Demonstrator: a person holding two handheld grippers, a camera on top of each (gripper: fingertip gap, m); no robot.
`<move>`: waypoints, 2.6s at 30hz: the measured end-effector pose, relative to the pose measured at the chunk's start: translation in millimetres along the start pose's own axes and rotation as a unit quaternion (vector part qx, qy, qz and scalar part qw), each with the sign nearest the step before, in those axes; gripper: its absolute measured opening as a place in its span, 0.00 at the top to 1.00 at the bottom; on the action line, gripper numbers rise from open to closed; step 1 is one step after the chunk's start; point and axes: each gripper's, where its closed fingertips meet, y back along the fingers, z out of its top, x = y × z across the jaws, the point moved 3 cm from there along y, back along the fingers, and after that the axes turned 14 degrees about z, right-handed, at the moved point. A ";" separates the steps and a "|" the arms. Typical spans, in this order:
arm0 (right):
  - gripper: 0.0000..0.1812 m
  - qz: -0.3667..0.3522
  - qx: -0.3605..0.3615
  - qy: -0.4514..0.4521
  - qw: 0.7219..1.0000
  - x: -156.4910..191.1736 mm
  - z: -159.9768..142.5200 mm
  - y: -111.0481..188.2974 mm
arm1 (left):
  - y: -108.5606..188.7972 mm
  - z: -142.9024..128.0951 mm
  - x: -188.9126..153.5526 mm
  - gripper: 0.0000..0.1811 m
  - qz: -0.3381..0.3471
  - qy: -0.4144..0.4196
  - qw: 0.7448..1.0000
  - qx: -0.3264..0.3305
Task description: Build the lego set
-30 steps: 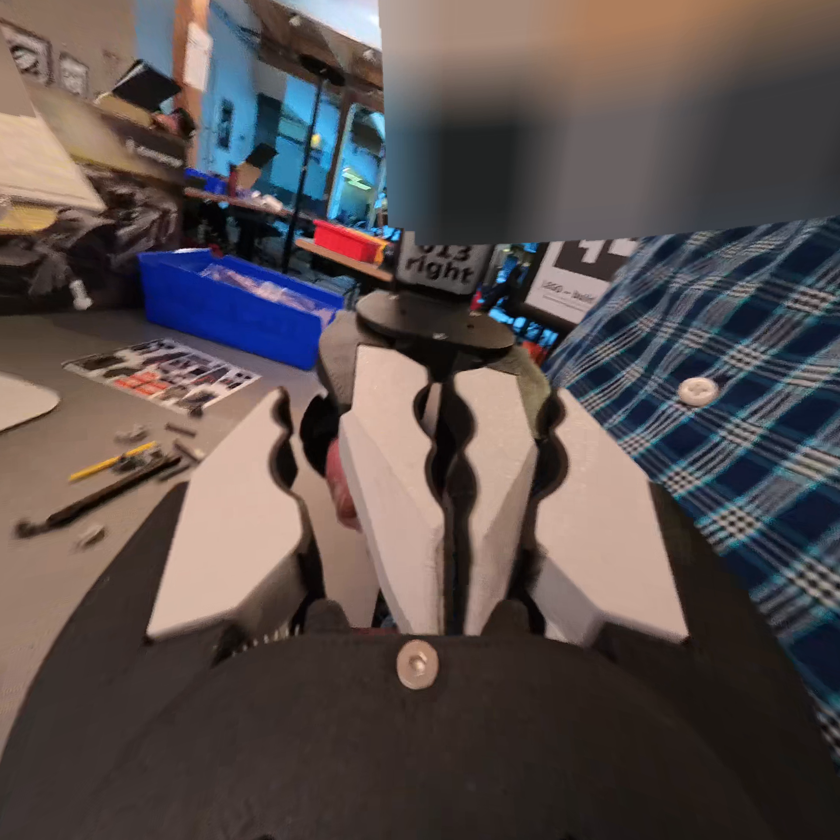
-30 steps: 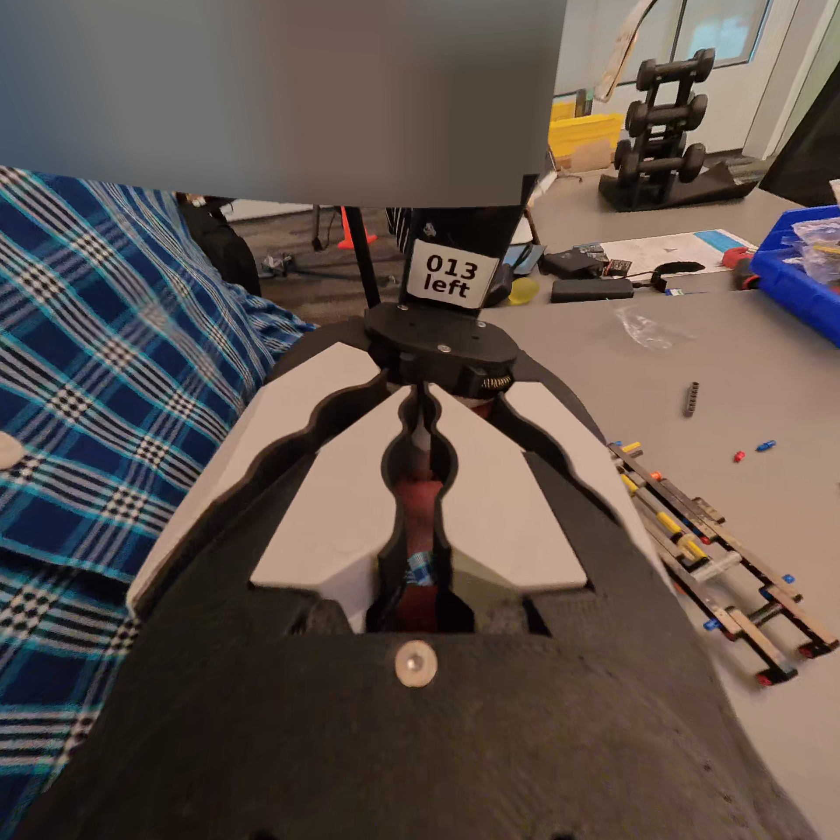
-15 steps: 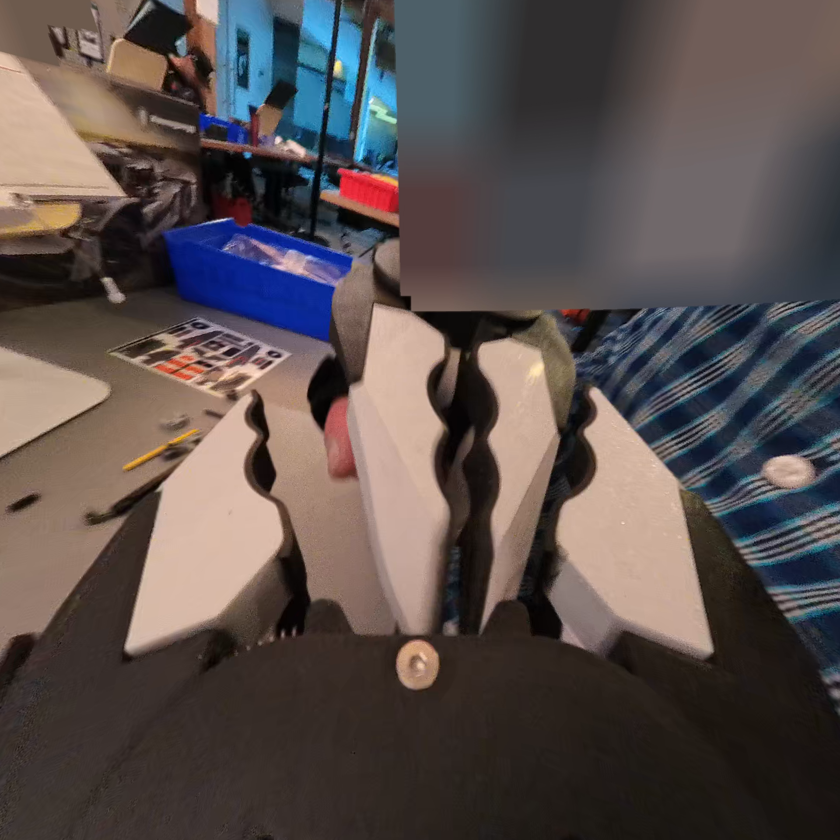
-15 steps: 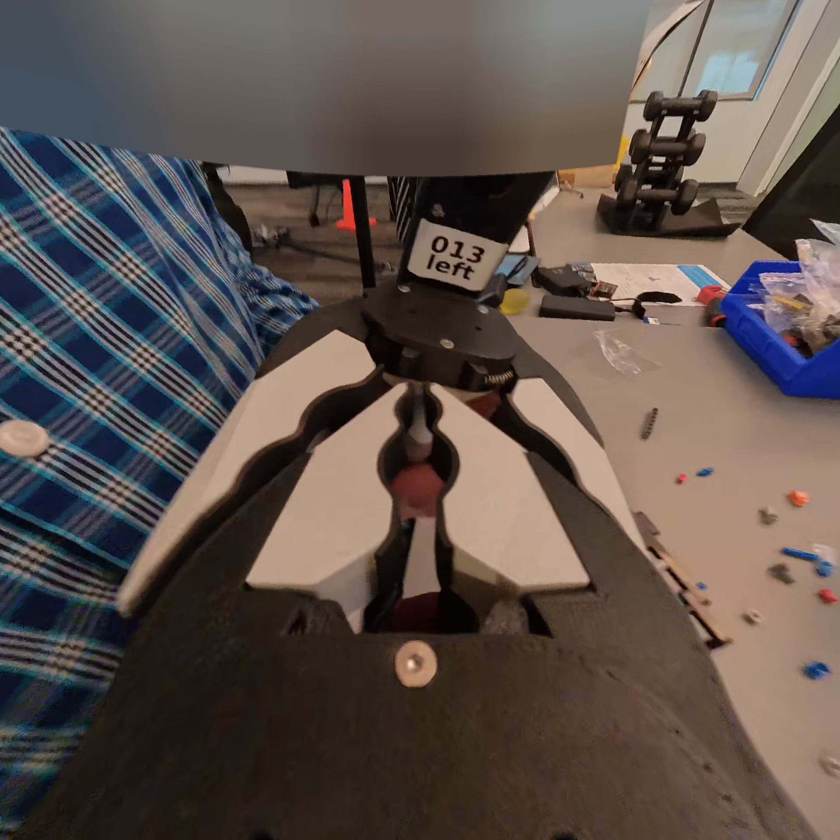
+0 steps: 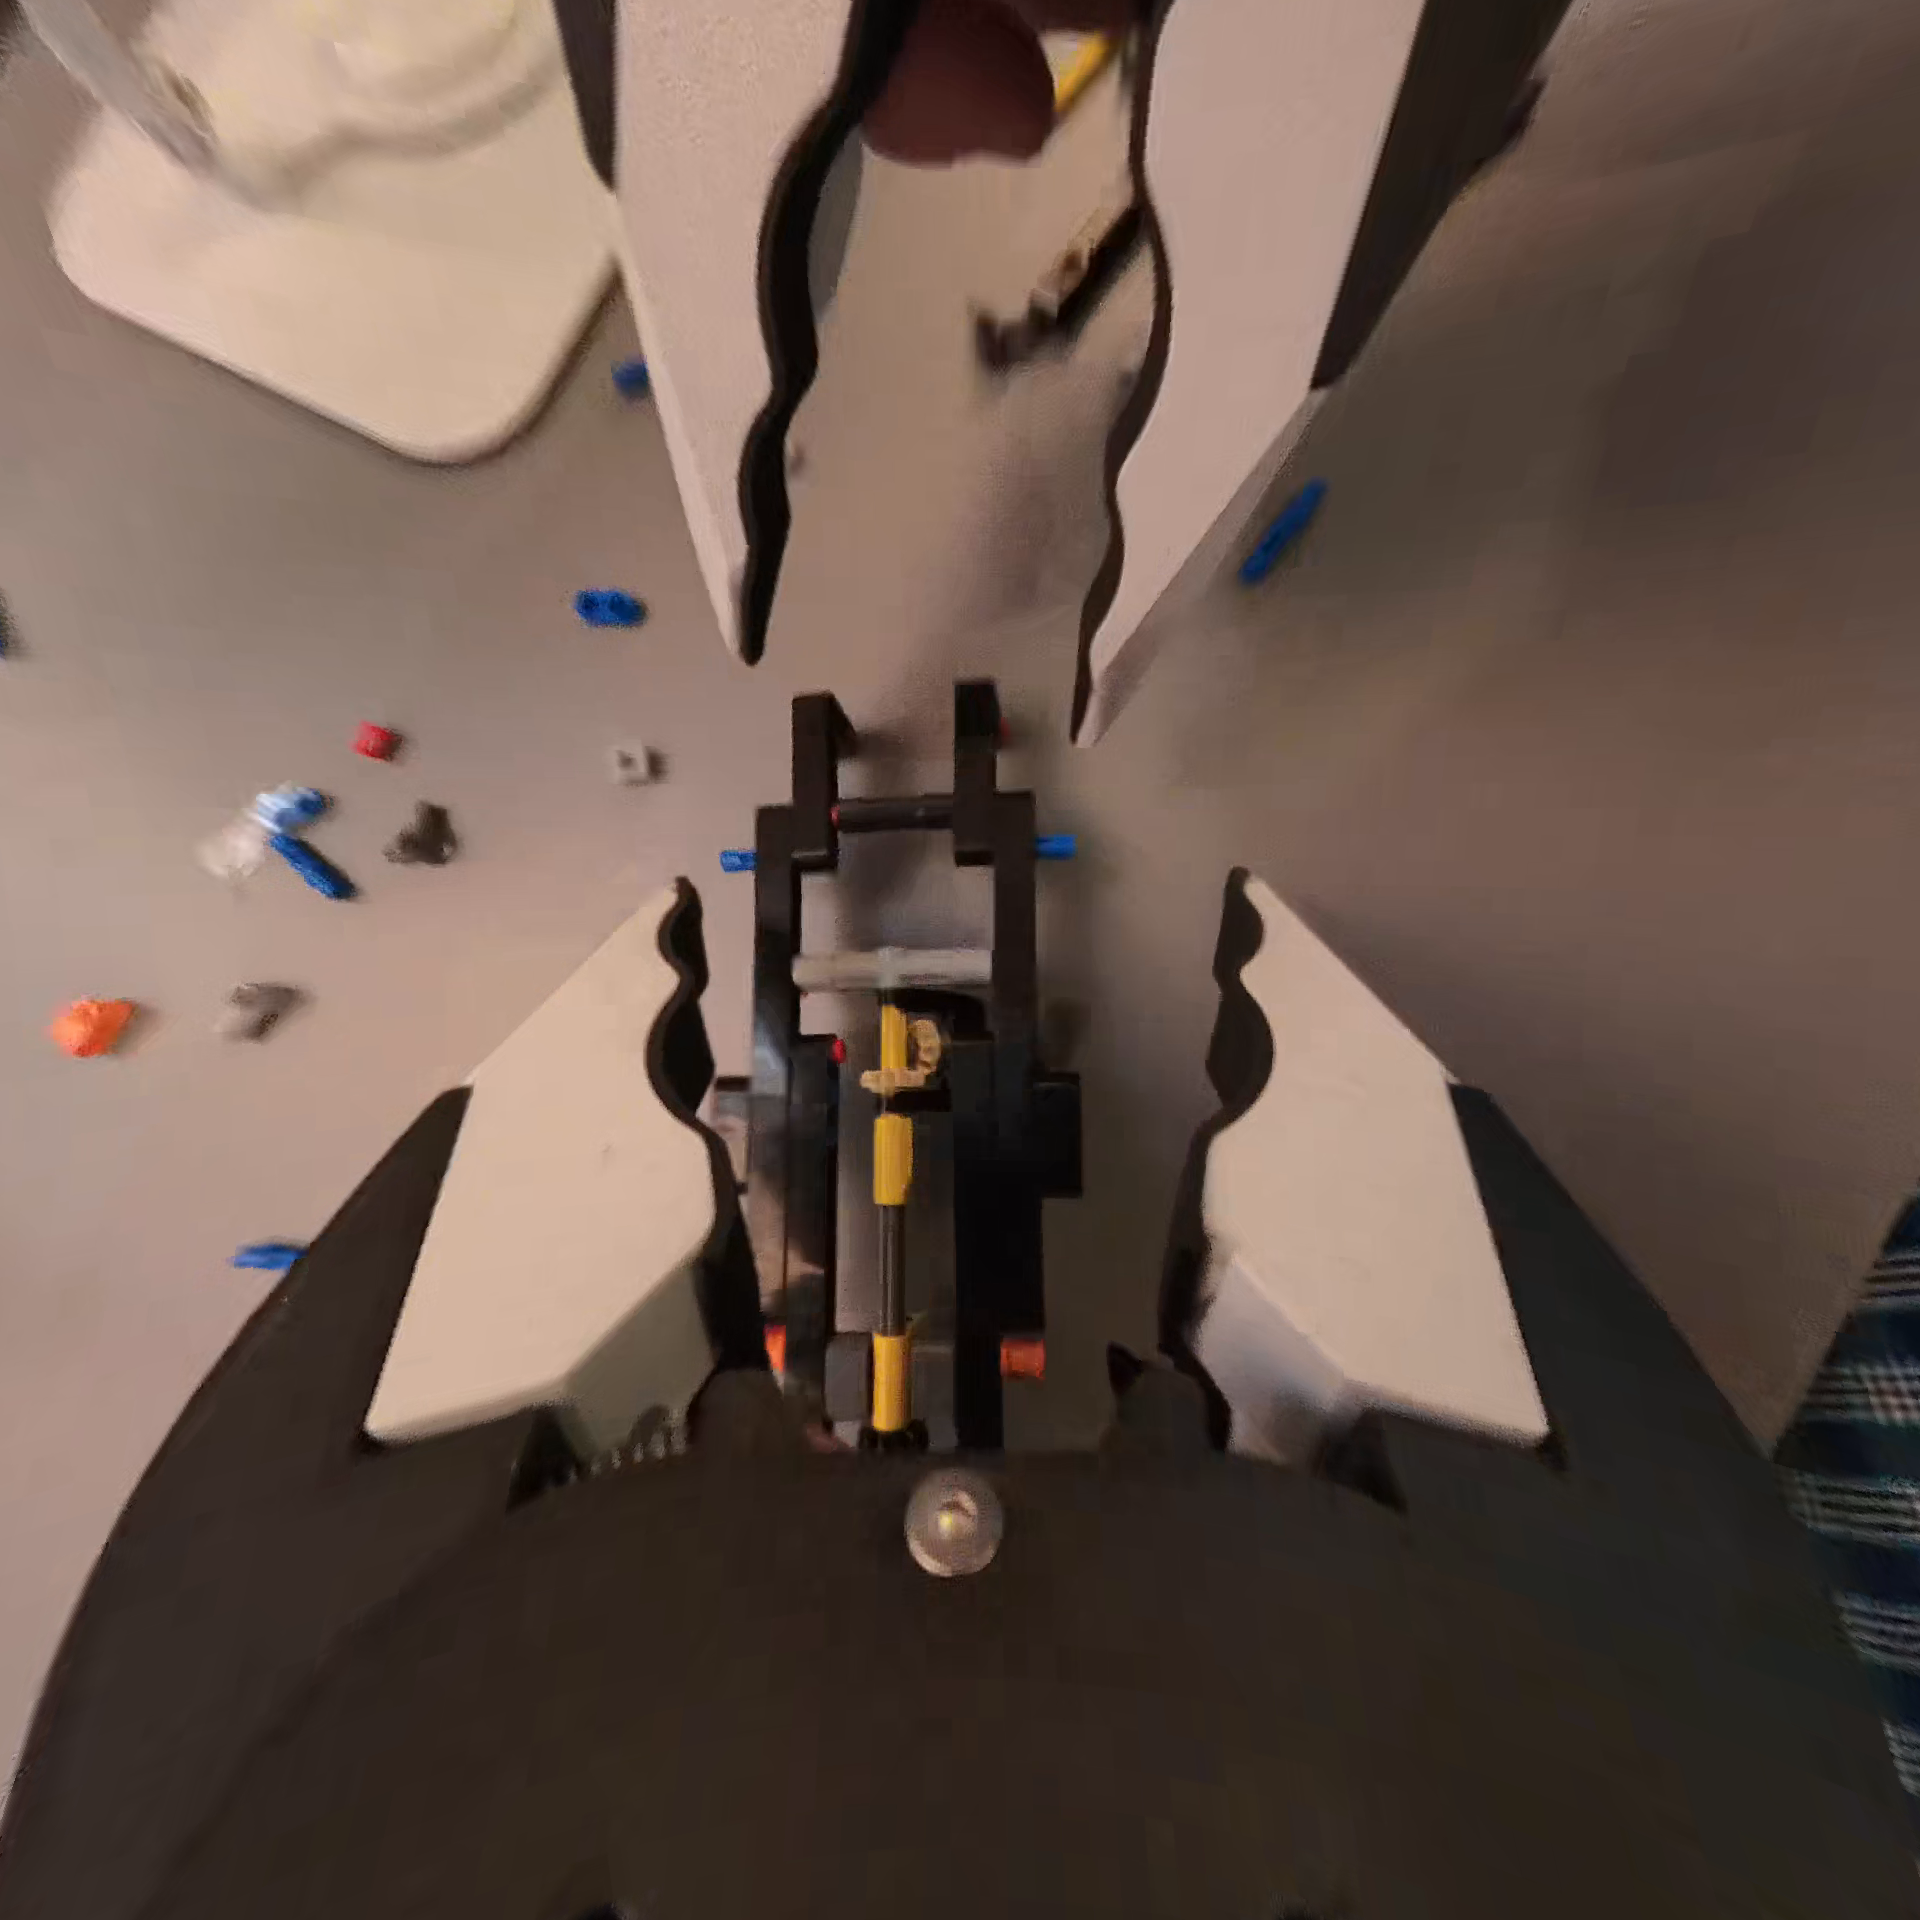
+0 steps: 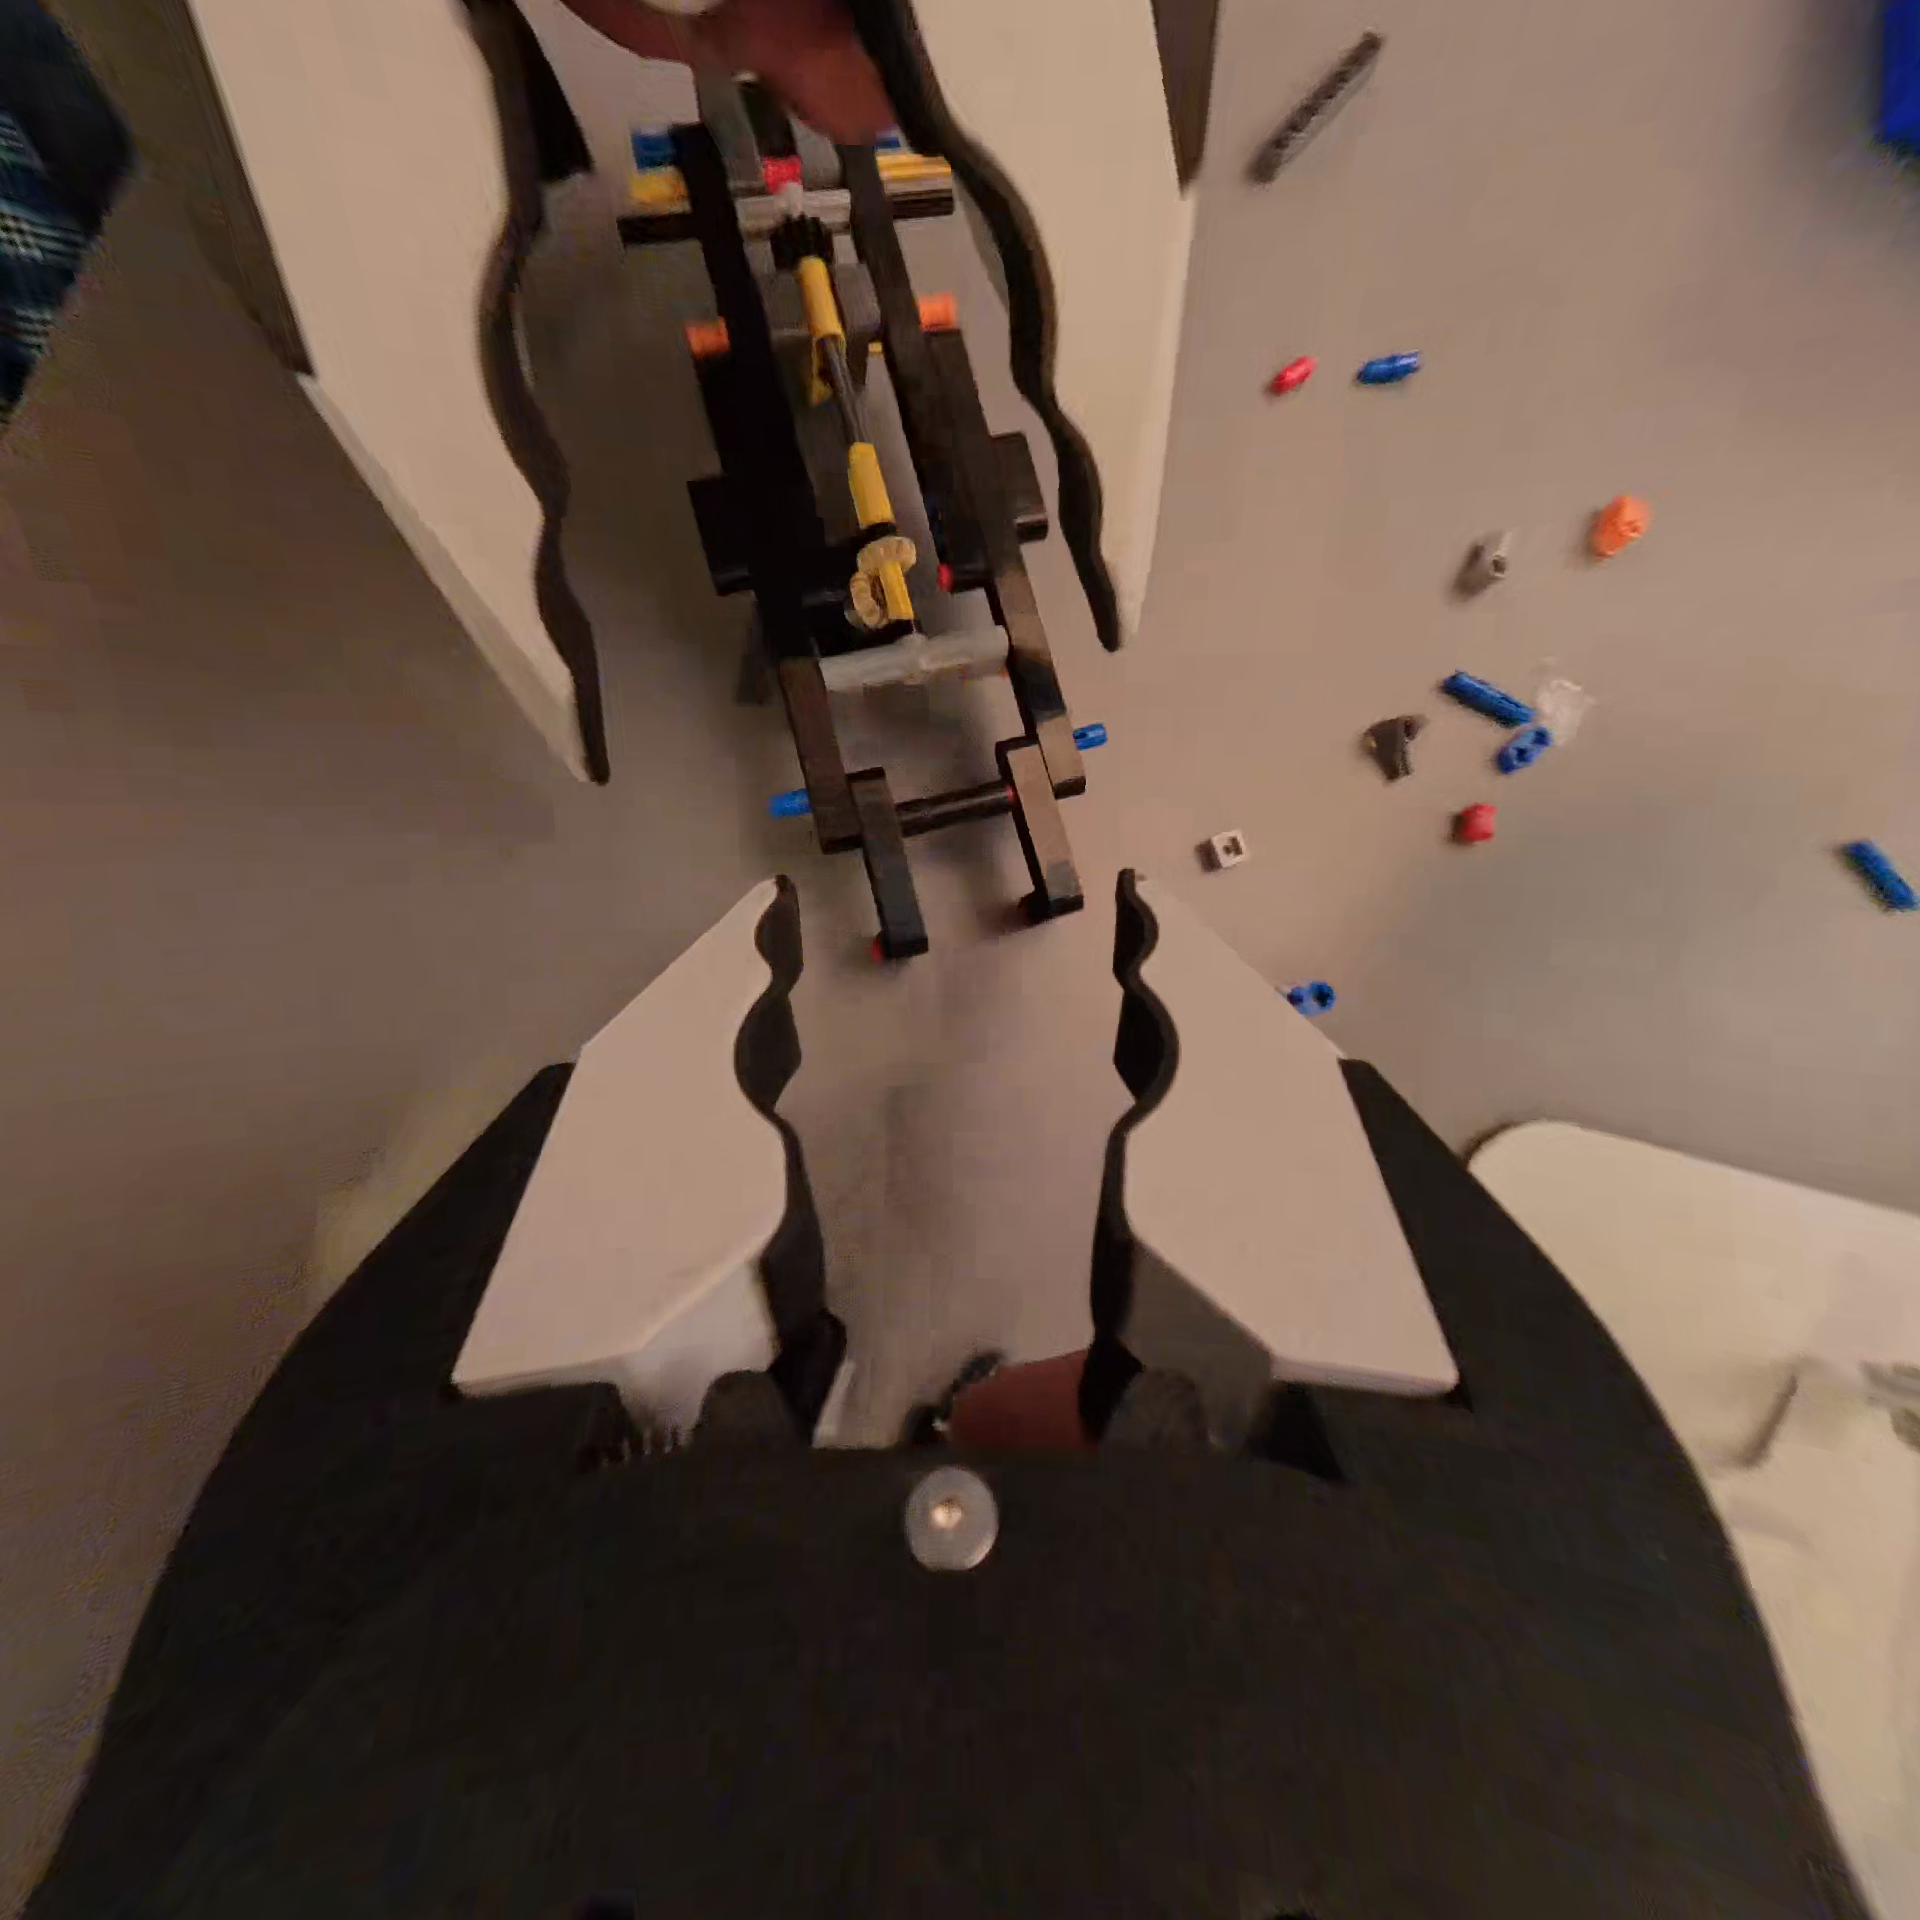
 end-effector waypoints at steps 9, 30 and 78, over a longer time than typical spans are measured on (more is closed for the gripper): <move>0.75 0.072 0.009 0.024 0.997 -3.4 -2.4 -25.8 | -19.2 -18.5 2.7 0.63 -0.020 0.008 0.999 0.049; 0.77 0.095 0.020 0.010 0.995 7.1 -2.2 -30.9 | -21.4 -15.5 -4.7 0.64 -0.038 -0.029 0.997 0.066; 0.65 0.038 -0.112 -0.087 0.989 0.7 -4.3 15.8 | 61.2 -93.7 27.8 0.84 -0.319 0.372 0.872 0.014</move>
